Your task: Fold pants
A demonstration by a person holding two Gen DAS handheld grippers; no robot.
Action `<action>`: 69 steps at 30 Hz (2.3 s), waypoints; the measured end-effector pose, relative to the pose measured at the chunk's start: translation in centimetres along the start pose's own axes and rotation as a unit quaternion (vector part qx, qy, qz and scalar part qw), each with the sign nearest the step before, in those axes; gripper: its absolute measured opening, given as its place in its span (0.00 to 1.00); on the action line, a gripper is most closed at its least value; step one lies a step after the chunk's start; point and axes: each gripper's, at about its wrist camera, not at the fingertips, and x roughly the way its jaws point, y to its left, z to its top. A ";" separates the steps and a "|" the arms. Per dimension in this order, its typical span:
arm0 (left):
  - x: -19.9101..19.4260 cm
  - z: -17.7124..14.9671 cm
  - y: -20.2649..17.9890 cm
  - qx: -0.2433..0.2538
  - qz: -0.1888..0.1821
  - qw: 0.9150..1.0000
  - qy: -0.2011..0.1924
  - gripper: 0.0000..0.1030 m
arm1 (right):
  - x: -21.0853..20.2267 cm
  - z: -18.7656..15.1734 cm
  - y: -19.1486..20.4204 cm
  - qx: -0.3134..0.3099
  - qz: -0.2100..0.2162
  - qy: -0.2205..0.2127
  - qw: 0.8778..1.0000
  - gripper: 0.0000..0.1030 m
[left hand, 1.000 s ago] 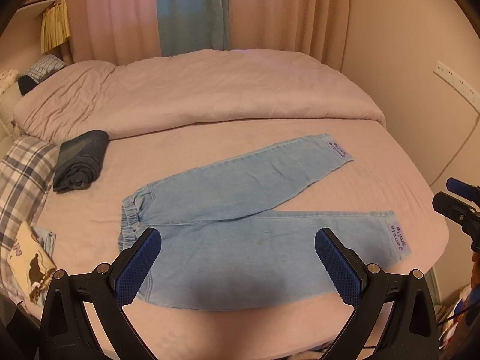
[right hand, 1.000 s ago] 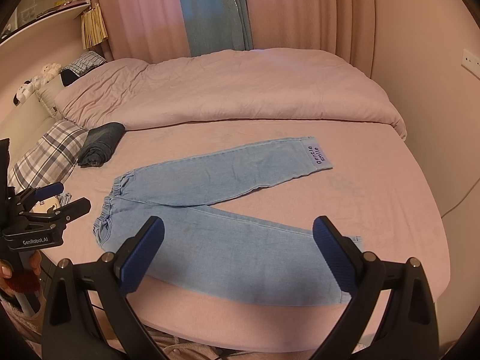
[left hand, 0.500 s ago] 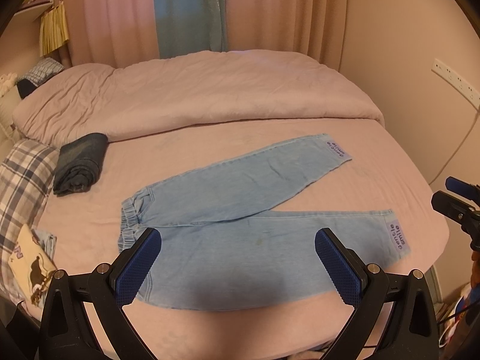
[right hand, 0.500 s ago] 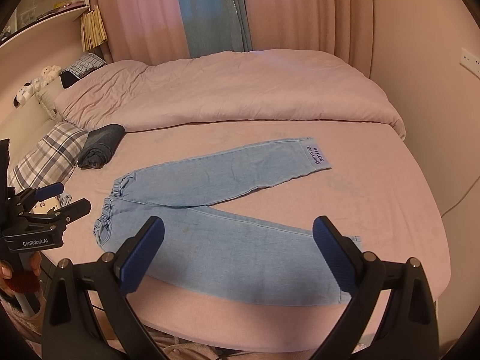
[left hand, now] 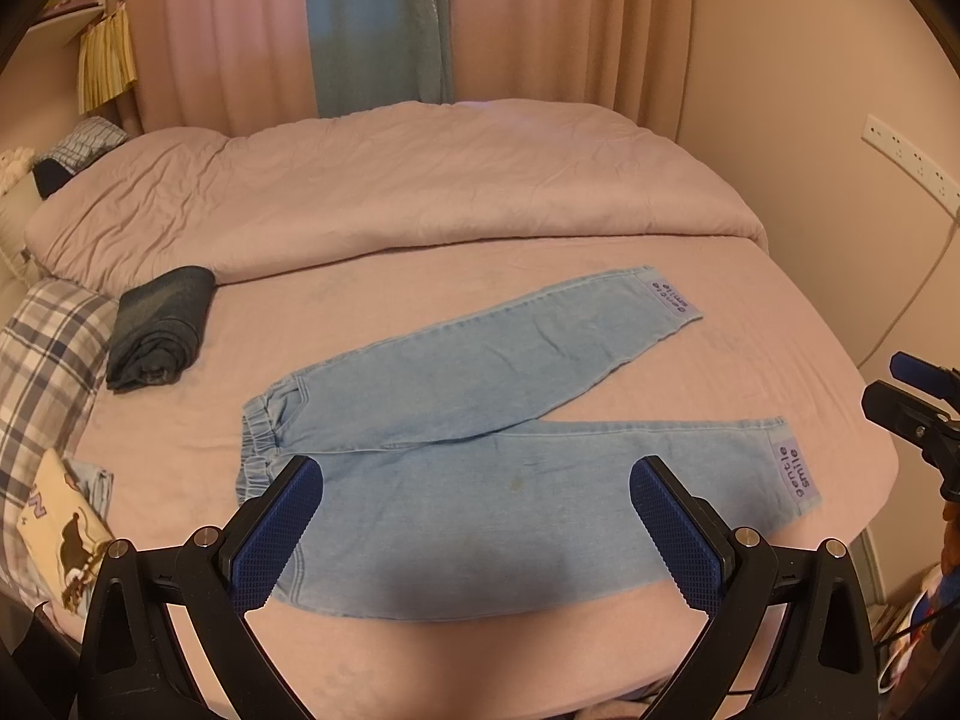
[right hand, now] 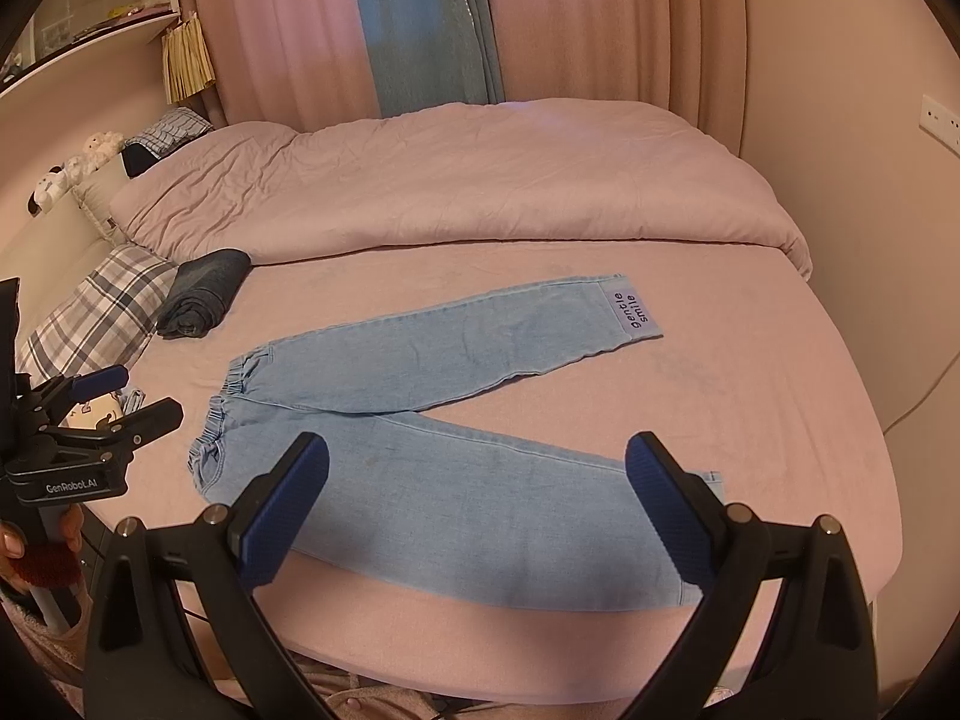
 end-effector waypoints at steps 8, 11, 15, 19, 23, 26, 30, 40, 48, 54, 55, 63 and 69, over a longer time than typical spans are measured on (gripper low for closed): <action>0.1 0.0 -0.1 0.000 -0.003 1.000 0.000 0.99 | 0.0 -0.1 0.1 0.000 0.001 0.000 1.000 0.97; 0.9 -0.1 0.6 -0.011 -0.030 0.999 0.004 0.99 | 0.4 -0.1 0.0 0.000 0.005 0.004 1.000 0.97; 3.3 -0.7 2.5 -0.045 -0.056 0.997 0.018 0.99 | 2.6 -0.7 0.2 -0.007 0.011 0.027 1.000 0.97; 6.7 -1.7 4.6 -0.076 -0.072 0.992 0.063 0.99 | 5.4 -1.4 0.8 -0.017 0.027 0.049 0.998 0.97; 9.1 -3.3 7.1 -0.117 -0.110 0.984 0.079 0.99 | 7.9 -2.4 1.3 -0.026 0.044 0.059 0.997 0.97; 10.3 -4.1 9.3 -0.142 -0.137 0.978 0.066 0.99 | 9.6 -2.6 1.8 -0.042 0.067 0.056 0.995 0.97; 11.5 -5.0 12.8 -0.146 -0.099 0.984 0.035 0.99 | 11.8 -2.7 2.7 -0.077 0.060 0.055 0.994 0.96; 15.9 -12.5 21.9 -0.229 0.006 0.968 0.107 0.99 | 17.8 -9.7 6.9 -0.192 0.147 0.160 0.957 0.84; 17.8 -14.3 22.2 -0.276 -0.004 0.952 0.130 0.88 | 21.2 -14.8 14.3 -0.344 0.188 0.195 0.899 0.55; 16.9 -14.5 22.6 -0.298 -0.032 0.947 0.112 0.33 | 22.8 -13.7 13.6 -0.296 0.191 0.202 0.914 0.11; 16.7 -14.9 22.9 -0.301 -0.037 0.946 0.110 0.30 | 22.5 -13.3 13.5 -0.284 0.199 0.203 0.916 0.11; 16.3 -15.7 23.1 -0.285 -0.030 0.949 0.128 0.33 | 21.6 -14.1 11.9 -0.269 0.240 0.230 0.904 0.11; 12.7 -12.4 22.7 -0.181 0.065 0.978 0.083 0.80 | 20.9 -11.5 11.2 -0.237 0.271 0.238 0.902 0.54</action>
